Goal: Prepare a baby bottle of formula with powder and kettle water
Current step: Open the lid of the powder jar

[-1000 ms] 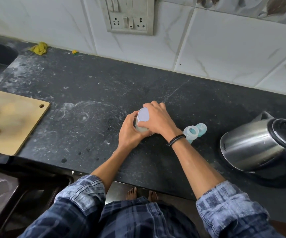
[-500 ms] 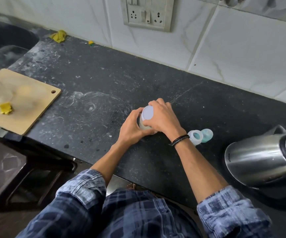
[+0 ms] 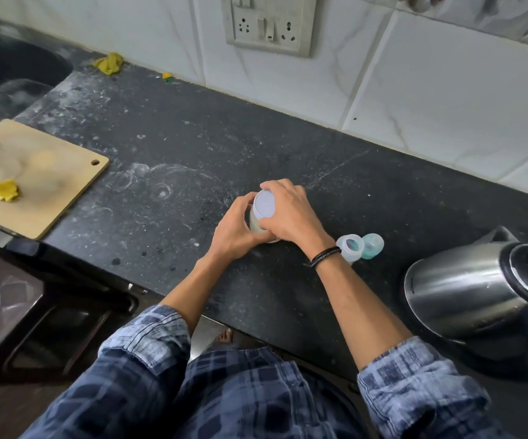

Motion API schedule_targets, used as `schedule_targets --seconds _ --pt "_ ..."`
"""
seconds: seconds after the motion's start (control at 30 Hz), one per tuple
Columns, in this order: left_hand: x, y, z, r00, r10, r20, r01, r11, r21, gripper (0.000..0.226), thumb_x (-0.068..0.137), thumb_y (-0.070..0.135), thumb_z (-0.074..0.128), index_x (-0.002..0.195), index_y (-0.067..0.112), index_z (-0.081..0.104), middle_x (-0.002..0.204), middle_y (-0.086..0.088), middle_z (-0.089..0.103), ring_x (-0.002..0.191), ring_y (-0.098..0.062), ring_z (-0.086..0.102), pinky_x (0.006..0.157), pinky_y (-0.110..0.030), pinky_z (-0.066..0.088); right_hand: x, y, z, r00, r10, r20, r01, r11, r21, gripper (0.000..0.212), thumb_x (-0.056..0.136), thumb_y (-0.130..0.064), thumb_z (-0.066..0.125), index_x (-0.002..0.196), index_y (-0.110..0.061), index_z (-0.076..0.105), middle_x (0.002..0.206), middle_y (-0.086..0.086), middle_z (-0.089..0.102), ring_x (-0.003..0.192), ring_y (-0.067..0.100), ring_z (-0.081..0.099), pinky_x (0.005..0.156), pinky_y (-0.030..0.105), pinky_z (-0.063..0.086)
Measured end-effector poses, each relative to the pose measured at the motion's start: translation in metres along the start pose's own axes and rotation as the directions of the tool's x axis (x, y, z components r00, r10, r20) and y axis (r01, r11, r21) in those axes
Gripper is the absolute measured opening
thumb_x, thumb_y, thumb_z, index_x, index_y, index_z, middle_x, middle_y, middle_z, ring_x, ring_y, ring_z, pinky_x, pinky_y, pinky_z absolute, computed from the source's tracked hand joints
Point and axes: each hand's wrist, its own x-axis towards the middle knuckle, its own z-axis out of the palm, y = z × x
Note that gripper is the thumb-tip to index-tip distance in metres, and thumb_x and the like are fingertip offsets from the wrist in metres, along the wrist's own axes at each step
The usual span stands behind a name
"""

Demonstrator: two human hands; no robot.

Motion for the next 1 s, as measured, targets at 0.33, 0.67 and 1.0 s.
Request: schedule_targets --seconds 0.33,0.67,1.0 --pt "0.000 0.002 -0.004 0.999 -0.003 0.034 0.003 1.000 0.007 0.094 0.054 0.068 0.086 0.135 0.044 0.045 0.128 0.031 0.051 0.113 0.006 0.057 0.091 -0.034 0.052 -0.002 -0.009 0.014 0.983 0.110 -0.147 -0.099 0.991 0.086 0.068 0.088 -0.028 0.078 0.149 -0.017 0.052 0.148 0.007 0.052 0.135 0.032 0.046 0.106 0.039 0.044" --pt "0.001 0.000 -0.004 0.999 0.026 0.032 -0.026 1.000 -0.011 0.097 0.055 0.065 0.086 0.138 0.041 0.042 0.121 0.041 0.048 0.109 0.022 0.049 0.082 -0.017 0.044 0.001 -0.006 0.021 0.963 0.160 -0.219 -0.142 0.985 0.095 0.070 0.085 -0.042 0.082 0.144 -0.019 0.053 0.141 0.008 0.051 0.129 0.031 0.048 0.098 0.041 0.048" --pt "0.002 -0.005 -0.003 0.998 0.023 0.053 -0.021 0.999 -0.032 0.098 0.058 0.061 0.087 0.140 0.041 0.037 0.125 0.045 0.045 0.113 0.019 0.050 0.085 -0.024 0.048 0.000 -0.007 0.019 0.977 0.124 -0.175 -0.111 0.990 0.082 0.073 0.083 -0.046 0.082 0.144 -0.023 0.050 0.147 0.006 0.043 0.131 0.031 0.046 0.099 0.046 0.050"
